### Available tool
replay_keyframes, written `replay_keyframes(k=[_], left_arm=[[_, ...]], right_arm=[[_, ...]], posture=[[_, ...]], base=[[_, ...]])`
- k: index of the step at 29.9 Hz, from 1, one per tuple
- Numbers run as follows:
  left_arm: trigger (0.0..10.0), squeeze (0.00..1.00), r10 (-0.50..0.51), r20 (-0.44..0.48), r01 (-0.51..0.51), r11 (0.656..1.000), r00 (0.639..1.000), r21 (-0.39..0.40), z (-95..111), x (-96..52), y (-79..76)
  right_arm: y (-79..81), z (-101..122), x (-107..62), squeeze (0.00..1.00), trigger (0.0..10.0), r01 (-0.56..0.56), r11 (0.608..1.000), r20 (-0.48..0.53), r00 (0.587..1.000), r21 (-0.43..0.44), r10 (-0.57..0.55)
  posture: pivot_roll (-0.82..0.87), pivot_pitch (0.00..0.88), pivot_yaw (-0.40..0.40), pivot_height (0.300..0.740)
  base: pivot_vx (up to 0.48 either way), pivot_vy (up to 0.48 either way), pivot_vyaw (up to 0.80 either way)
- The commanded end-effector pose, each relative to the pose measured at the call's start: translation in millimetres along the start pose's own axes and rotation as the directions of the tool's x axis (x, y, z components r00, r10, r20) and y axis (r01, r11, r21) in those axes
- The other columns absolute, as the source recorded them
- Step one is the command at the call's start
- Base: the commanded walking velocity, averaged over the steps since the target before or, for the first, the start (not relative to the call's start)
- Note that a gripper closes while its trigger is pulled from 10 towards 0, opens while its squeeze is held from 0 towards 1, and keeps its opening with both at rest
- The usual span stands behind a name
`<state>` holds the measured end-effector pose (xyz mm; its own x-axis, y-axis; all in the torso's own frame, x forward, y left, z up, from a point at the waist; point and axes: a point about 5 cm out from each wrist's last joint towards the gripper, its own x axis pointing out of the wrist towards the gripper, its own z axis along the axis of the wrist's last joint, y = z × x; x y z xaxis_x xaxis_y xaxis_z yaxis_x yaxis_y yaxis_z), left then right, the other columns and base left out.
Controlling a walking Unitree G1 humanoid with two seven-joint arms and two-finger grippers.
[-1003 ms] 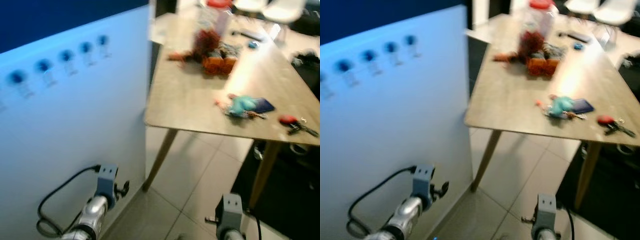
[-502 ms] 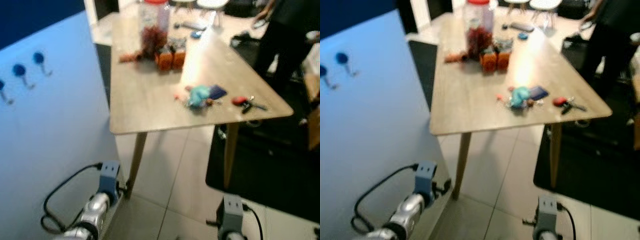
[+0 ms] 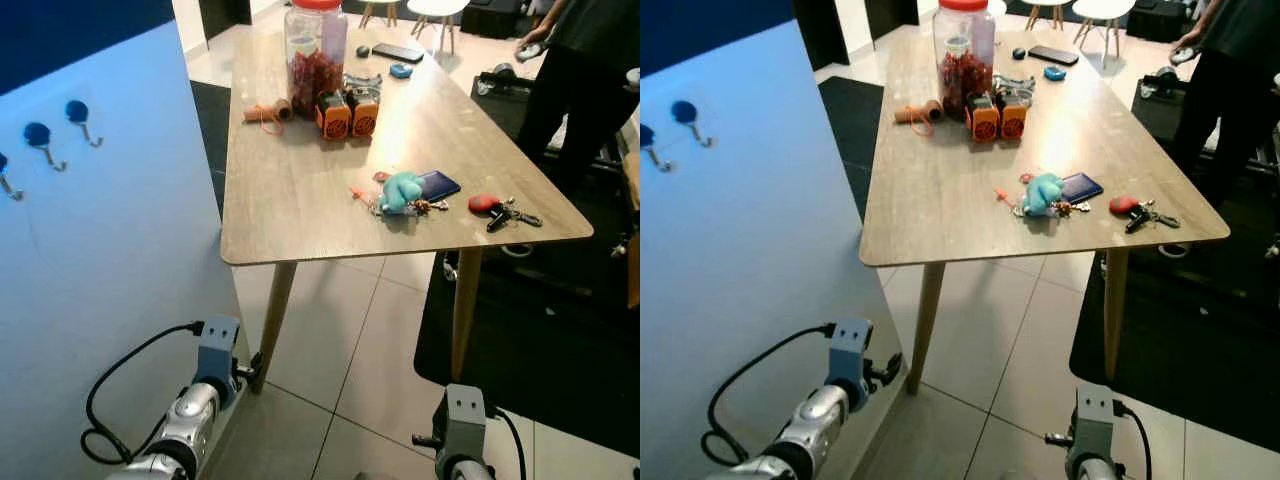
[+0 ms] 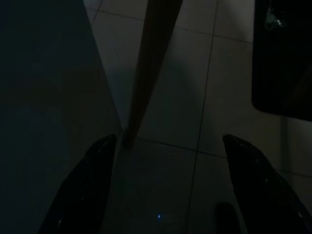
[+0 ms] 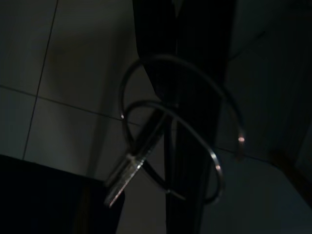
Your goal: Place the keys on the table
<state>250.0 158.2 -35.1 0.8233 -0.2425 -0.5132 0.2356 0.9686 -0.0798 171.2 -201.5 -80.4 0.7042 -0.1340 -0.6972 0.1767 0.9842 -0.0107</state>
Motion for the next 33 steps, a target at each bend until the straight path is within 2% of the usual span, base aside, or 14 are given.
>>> replay_keyframes(k=[1, 22, 33], left_arm=[[10.0, 0.00, -0.005, -0.008, 0.005, 1.000, 1.000, -0.001, -2.0, 0.2, -2.6], [10.0, 0.00, -0.005, -0.009, 0.005, 1.000, 1.000, 0.008, -1.4, 0.4, -2.5], [10.0, 0.00, 0.000, -0.022, 0.000, 1.000, 1.000, 0.005, -2.6, 0.9, -3.7]], right_arm=[[-3.1, -0.8, -0.3, 0.00, 10.0, 0.014, 1.000, -0.006, 1.000, 0.004, -0.014], [-2.8, -2.3, -1.0, 0.00, 10.0, 0.015, 1.000, -0.008, 1.000, 0.006, -0.015], [-4.3, -4.1, -1.8, 0.00, 10.0, 0.025, 1.000, -0.011, 1.000, -0.001, -0.025]], posture=[[0.00, 0.038, 0.016, 0.740], [0.00, 0.045, 0.019, 0.740], [-0.01, 0.045, 0.020, 0.740]], base=[[0.000, -0.480, 0.00], [0.000, -0.469, 0.00], [0.000, 0.000, 0.00]])
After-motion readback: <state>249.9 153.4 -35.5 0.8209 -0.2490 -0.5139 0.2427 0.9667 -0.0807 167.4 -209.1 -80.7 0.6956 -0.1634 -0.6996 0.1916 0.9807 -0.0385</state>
